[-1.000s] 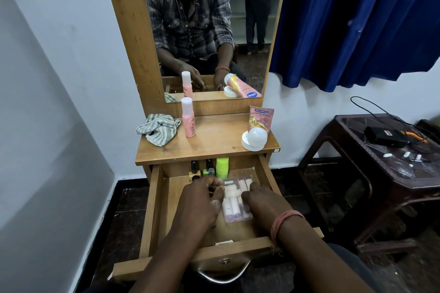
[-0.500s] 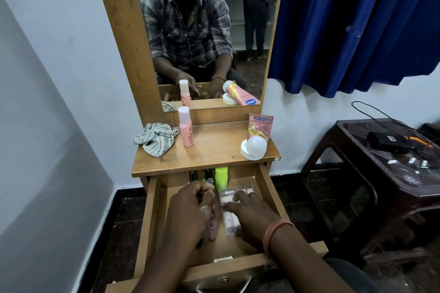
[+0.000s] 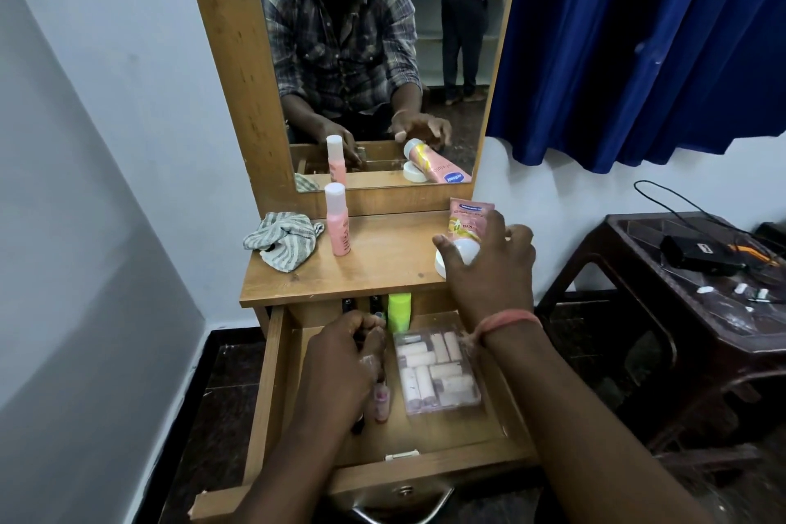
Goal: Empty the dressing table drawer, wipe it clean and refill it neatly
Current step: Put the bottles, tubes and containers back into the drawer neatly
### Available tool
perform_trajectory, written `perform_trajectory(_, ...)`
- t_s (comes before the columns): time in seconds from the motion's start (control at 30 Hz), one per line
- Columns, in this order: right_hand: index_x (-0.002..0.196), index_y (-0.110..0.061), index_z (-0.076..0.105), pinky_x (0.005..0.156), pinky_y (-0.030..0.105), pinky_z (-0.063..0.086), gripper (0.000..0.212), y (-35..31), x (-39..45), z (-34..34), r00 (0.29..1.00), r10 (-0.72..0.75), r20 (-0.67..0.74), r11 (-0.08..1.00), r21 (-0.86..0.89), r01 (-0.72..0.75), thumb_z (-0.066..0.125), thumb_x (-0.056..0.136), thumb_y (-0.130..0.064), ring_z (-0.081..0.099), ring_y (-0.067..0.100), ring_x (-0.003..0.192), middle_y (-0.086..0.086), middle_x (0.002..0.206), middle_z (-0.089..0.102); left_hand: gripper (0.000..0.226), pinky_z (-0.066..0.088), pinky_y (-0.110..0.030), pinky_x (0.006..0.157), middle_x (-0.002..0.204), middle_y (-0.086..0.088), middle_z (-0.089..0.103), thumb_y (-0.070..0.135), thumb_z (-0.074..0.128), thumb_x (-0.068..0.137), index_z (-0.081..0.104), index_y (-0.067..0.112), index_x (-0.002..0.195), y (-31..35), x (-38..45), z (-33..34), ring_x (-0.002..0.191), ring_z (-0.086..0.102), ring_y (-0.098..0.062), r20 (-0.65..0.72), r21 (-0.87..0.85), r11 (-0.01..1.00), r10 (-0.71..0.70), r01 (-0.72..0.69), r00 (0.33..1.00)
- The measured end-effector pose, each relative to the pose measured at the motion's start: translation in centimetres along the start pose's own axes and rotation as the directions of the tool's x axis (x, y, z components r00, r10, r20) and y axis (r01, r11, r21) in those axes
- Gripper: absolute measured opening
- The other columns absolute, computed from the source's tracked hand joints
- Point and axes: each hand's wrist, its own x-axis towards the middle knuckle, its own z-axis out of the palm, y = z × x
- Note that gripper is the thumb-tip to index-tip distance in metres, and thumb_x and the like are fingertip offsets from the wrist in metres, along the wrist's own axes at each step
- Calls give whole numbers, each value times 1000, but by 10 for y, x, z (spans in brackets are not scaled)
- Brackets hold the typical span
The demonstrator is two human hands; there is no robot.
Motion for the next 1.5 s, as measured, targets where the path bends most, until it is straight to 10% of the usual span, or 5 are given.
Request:
perform_trajectory(0.3, 156, -22, 19, 100, 37, 45, 74, 6, -9, 20, 999, 32, 40, 985, 165, -38, 59, 94, -27, 51, 30, 120, 12, 133, 42, 16, 63, -36, 68, 87, 11, 77, 21, 62, 101, 75, 32, 101, 9, -1, -3, 68, 74, -7, 14, -6, 999, 49, -49, 999)
perform_trajectory(0.83, 123, -22, 59, 88, 38, 51, 48, -2, -69, 0, 886, -439, 151, 821, 468, 327, 46, 95, -59, 56, 7, 104, -7, 112, 57, 26, 51, -42, 78, 106, -21, 77, 31, 70, 94, 75, 13, 112, 25, -2, -15, 85, 73, -31, 212, -712, 637, -208, 297, 955)
perform_trajectory(1.03, 145, -27, 42, 107, 45, 34, 52, 8, 5, 20, 960, -24, 281, 986, -152, 70, 50, 96, -44, 38, 36, 128, 13, 141, 45, 26, 56, -48, 87, 108, -16, 78, 26, 72, 93, 76, 12, 114, 23, 5, -21, 93, 74, -31, 217, -712, 627, -234, 317, 948)
perform_trajectory(1.2, 137, -29, 48, 103, 43, 39, 54, 3, 3, 14, 926, -98, 364, 984, -106, 146, 64, 87, -39, 40, 35, 121, 10, 132, 51, 22, 59, -33, 64, 96, -14, 78, 22, 67, 96, 75, 8, 111, 24, 7, -24, 76, 74, -24, 242, -670, 669, -214, 323, 946)
perform_trajectory(1.5, 122, -24, 61, 85, 33, 53, 60, 18, -81, -39, 550, 86, 831, 944, -245, 222, 86, 69, -38, 61, 20, 103, 0, 121, 64, 29, 60, -35, 72, 102, -12, 79, 26, 70, 94, 74, 10, 118, 20, 5, -17, 85, 73, -25, 246, -607, 730, -204, 315, 948)
